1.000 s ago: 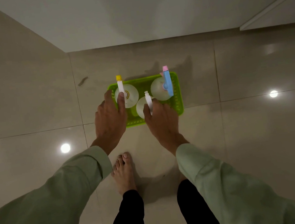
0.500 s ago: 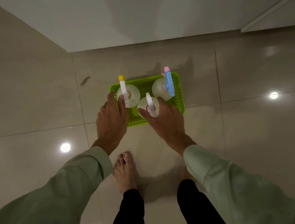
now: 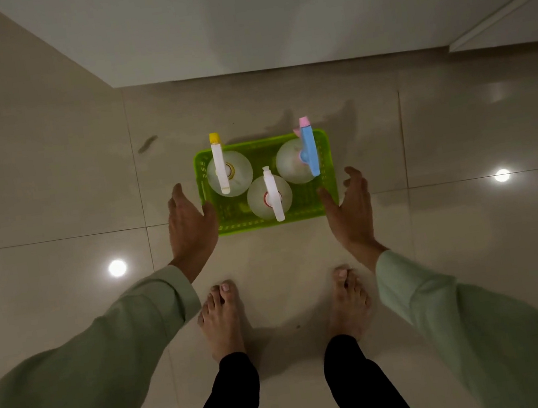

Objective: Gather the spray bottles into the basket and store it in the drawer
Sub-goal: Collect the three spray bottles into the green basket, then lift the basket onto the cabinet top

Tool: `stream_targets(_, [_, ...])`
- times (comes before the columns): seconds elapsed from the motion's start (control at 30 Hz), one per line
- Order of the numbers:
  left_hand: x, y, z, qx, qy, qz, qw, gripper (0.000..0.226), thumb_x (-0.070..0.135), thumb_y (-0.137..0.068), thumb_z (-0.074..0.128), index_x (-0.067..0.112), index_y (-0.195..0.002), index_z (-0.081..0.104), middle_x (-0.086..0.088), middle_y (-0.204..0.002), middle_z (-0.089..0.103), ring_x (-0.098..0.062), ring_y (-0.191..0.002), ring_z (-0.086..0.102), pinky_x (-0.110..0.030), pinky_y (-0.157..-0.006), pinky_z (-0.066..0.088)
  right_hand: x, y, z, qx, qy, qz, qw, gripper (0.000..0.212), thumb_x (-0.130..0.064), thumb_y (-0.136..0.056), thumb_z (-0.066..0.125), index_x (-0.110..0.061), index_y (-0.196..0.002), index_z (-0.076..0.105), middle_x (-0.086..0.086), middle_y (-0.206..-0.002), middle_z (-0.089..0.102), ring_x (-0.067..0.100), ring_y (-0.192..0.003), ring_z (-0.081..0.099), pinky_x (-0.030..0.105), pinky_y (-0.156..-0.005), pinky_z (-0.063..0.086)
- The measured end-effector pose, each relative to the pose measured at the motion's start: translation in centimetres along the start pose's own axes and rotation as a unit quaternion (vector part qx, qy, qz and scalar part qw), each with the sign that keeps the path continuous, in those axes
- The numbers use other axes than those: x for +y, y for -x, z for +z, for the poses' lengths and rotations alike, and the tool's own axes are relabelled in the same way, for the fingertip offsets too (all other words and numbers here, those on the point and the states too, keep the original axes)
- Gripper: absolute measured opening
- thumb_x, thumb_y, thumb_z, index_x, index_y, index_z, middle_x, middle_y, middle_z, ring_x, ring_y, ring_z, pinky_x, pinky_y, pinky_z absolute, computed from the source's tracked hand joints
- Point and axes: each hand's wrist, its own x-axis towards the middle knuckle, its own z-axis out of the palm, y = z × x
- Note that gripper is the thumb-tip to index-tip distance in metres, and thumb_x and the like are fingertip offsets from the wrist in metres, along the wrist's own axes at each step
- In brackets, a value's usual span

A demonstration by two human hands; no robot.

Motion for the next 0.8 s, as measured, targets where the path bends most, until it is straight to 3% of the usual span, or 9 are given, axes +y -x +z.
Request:
stream_targets(0.07, [-0.2,-1.3,0.7,-0.026,0.011,-0.022,0.999,0.07,0.02,-0.094,0.056,0.009,-0.153,0.021,-0.02,-0.148,0.045,-0.039,-0.135,0.045,-0.052,-0.107,0.042,-0.2,-1.7,0.8,-0.034,-0.031,0.04,0.998,0.066,-0.026,-0.093,0.065,-0.016,-0.151,0.035,0.015,-0.137,0.053,0.033,-0.124,0.053,0.045,-0.102,0.046])
stream_targets(0.13, [-0.5,-2.4,1.4,-0.052,0.009,-0.031,0.998,0.063,0.016,-0.091,0.057,0.01,-0.149,0.031,-0.02,-0.133,0.057,-0.041,-0.123,0.053,-0.054,-0.098,0.049,-0.3,-2.9,1.6,-0.057,-0.059,0.046,0.996,0.057,-0.012,-0.091,0.059,-0.016,-0.145,0.042,0.012,-0.125,0.062,0.034,-0.114,0.059,0.049,-0.097,0.051])
stream_targets(0.2, [-0.7,-3.1,2.0,-0.059,-0.015,-0.019,0.998,0.046,0.008,-0.089,0.054,0.007,-0.134,0.046,-0.021,-0.118,0.063,-0.045,-0.112,0.057,-0.053,-0.089,0.052,-0.1,-3.6,2.1,-0.064,-0.046,0.021,0.997,0.052,0.002,-0.086,0.052,-0.012,-0.136,0.049,0.012,-0.116,0.066,0.034,-0.104,0.061,0.044,-0.087,0.052])
stream_targets(0.3, [-1.0,-3.4,2.5,-0.029,-0.031,-0.001,0.999,0.036,-0.003,-0.086,0.046,0.004,-0.121,0.053,-0.025,-0.107,0.065,-0.048,-0.1,0.058,-0.056,-0.083,0.052,0.3,-3.9,2.4,-0.036,-0.002,-0.003,0.999,0.05,0.013,-0.079,0.042,-0.005,-0.125,0.055,0.011,-0.093,0.061,0.032,-0.086,0.056,0.033,-0.07,0.039])
stream_targets(0.4, [-0.9,-3.1,2.1,-0.017,-0.042,0.015,0.999,0.033,-0.005,-0.086,0.045,0.002,-0.117,0.055,-0.026,-0.102,0.066,-0.048,-0.096,0.058,-0.056,-0.081,0.051,0.3,-3.7,1.9,-0.03,0.022,-0.022,0.999,0.043,0.015,-0.079,0.04,-0.001,-0.115,0.056,0.008,-0.082,0.057,0.032,-0.077,0.051,0.032,-0.066,0.036])
stream_targets(0.63, [2.2,1.7,-3.0,-0.009,-0.033,0.051,0.998,0.036,-0.009,-0.084,0.045,0.002,-0.117,0.055,-0.025,-0.097,0.068,-0.047,-0.09,0.06,-0.057,-0.079,0.051,-3.0,0.2,-3.3,-0.028,-0.004,-0.053,0.998,0.041,0.016,-0.078,0.039,-0.001,-0.111,0.056,0.006,-0.081,0.058,0.029,-0.075,0.054,0.033,-0.064,0.04])
stream_targets(0.8, [6.9,7.4,-9.6,0.004,-0.018,0.072,0.997,0.037,-0.008,-0.084,0.049,0.006,-0.117,0.059,-0.02,-0.089,0.071,-0.042,-0.083,0.065,-0.04,-0.066,0.047,-8.2,4.6,-11.1,-0.022,-0.014,-0.104,0.994,0.039,0.018,-0.079,0.041,-0.004,-0.107,0.058,-0.002,-0.068,0.056,0.008,-0.056,0.054,0.012,-0.047,0.036])
